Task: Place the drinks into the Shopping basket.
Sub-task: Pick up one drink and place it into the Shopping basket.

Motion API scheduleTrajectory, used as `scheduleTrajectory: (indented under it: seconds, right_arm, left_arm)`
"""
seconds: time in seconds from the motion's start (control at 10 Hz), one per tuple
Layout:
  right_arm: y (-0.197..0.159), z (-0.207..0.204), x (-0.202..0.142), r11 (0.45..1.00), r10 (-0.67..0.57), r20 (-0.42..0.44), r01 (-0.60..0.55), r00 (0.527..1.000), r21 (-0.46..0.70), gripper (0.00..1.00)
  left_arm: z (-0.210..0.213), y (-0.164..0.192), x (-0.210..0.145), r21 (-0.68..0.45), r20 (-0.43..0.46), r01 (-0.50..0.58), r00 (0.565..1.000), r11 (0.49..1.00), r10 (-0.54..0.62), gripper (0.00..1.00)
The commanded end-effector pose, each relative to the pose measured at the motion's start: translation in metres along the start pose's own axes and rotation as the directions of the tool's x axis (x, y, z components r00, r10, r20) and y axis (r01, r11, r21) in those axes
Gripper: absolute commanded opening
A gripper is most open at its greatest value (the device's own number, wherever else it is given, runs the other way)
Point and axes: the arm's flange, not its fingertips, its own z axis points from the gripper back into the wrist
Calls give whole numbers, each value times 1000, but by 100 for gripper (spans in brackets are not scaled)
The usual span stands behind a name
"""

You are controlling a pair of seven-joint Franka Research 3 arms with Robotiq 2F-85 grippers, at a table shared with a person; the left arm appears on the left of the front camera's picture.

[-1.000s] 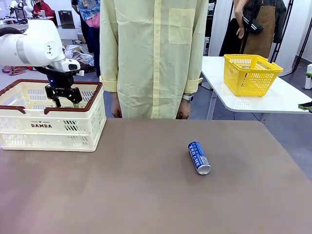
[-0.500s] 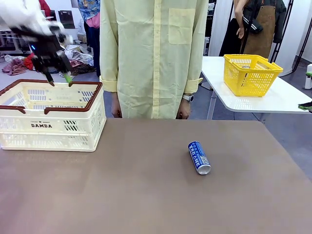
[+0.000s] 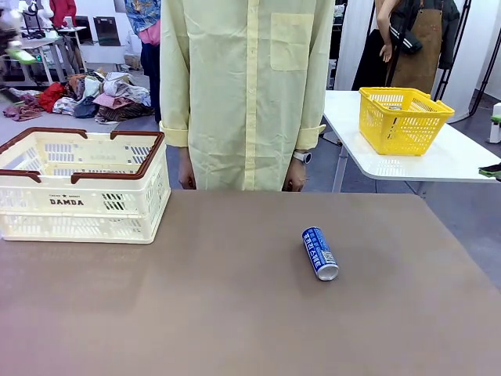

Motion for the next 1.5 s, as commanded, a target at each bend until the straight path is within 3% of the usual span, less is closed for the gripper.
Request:
scheduleTrajectory:
  seconds: [0.0, 0.1, 0.2, 1.4]
  right_arm:
    - [7, -1, 2, 1000, -15, 6, 15, 1000, 9, 100]
    - [7, -1, 2, 1000, -15, 6, 15, 1000, 9, 100]
    - [7, -1, 2, 1000, -15, 6, 15, 1000, 9, 100]
    - [7, -1, 2, 1000, -15, 6, 15, 1000, 9, 100]
  left_arm:
    - [11, 41, -1, -360, 108, -127, 978, 924, 176, 100]
    - [2, 55, -3, -337, 136, -93, 980, 937, 146, 100]
    - [16, 39, -10, -150, 30, -55, 998, 987, 60, 100]
    - [16, 39, -10, -150, 30, -55, 998, 987, 60, 100]
